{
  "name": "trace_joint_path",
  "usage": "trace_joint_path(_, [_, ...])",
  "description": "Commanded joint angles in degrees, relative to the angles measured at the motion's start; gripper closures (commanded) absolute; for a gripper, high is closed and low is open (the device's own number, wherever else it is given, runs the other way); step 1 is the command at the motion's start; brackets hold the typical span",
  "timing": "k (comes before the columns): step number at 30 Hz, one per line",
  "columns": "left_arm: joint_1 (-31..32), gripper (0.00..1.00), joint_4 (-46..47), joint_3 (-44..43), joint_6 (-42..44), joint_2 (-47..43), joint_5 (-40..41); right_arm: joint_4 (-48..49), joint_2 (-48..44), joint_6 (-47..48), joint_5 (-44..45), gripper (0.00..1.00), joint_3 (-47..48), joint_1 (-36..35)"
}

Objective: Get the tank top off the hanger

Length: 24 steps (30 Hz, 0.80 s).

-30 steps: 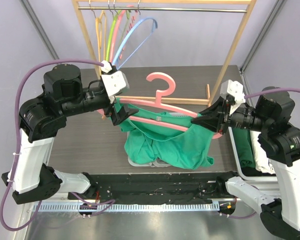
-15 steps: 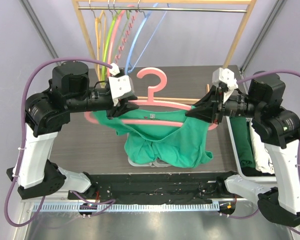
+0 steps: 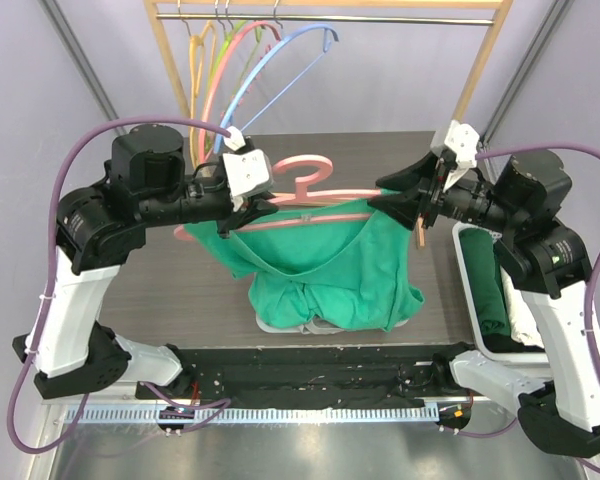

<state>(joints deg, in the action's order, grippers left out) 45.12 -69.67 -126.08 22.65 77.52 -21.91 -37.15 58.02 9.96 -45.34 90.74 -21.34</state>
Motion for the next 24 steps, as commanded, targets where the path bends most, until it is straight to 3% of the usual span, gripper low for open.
trace_joint_path(1, [0.05, 0.97, 9.89, 0.66, -2.35, -0.26, 8.28, 16.75, -2.56, -5.47, 11.22, 0.49, -1.00, 0.25])
trace_joint_path(6, [0.05, 1.00, 12.54, 0.66, -3.58, 0.35, 11.80, 17.28, -1.59, -7.05, 25.36, 0.43, -0.39, 0.25])
trace_joint_path(8, [0.05, 1.00, 12.80, 0.49, -4.19, 0.71, 11.98, 17.28, -1.16, -8.63, 38.49, 0.36, -0.21, 0.34])
trace_joint_path(12, [0.05, 1.00, 13.33, -0.21, -5.07, 0.71, 12.86, 16.84, -0.10, -9.34, 55.69, 0.27, 0.67, 0.25])
trace_joint_path(16, [0.05, 1.00, 13.68, -0.30, -6.04, 0.36, 13.47, 19.83, -2.91, -9.43, 58.44, 0.22, -2.31, 0.25])
trace_joint_path(17, [0.05, 1.00, 14.03, -0.22, -6.30, 0.18, 13.82, 19.48, -3.87, -9.17, 56.18, 0.21, -2.67, 0.25])
trace_joint_path(19, [0.05, 1.00, 15.17, -0.22, -6.75, 0.35, 15.93, 18.43, -5.62, -8.99, 43.37, 0.20, -4.60, 0.25])
trace_joint_path(21, [0.05, 1.00, 16.49, -0.13, -6.92, 0.62, 18.74, 18.25, -6.95, -9.86, 38.51, 0.16, -7.49, 0.25])
trace_joint_path(24, [0.05, 1.00, 17.46, 0.22, -6.75, 1.06, 21.46, 18.77, -10.29, -12.15, 43.21, 0.15, -11.79, 0.25])
